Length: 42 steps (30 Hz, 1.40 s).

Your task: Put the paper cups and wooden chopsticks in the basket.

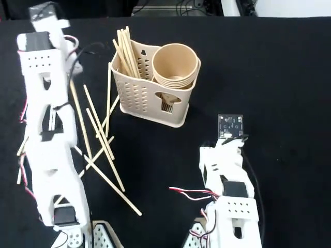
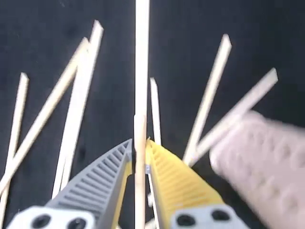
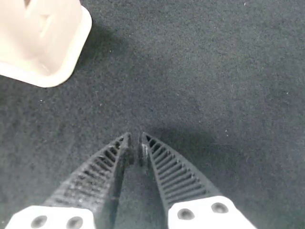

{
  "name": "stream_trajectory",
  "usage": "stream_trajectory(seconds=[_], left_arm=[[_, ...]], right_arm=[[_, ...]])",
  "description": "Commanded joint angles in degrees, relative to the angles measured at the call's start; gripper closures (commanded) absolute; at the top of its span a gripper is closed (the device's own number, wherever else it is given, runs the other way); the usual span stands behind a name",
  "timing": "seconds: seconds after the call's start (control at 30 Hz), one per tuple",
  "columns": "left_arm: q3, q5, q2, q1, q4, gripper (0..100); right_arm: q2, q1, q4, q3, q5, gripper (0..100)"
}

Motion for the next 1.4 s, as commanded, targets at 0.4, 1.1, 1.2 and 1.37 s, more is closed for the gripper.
stream_trajectory(seconds=[0.4,1.1,1.2,1.37], left_arm=[[59.9,-2.4,-60.8,2.1,-27.3,97],[92.2,-1.2,-105.6,3.7,-94.1,97],[84.4,4.6,-100.2,4.0,-88.6,97],[77.3,14.8,-88.9,4.1,-84.0,97]], right_arm=[[-0.8,-0.7,-0.6,-0.1,0.4,95.6],[-0.8,-0.7,-0.6,-0.1,0.4,95.6],[-0.8,-0.7,-0.6,-0.1,0.4,95.6],[-0.8,-0.7,-0.6,-0.1,0.4,95.6]])
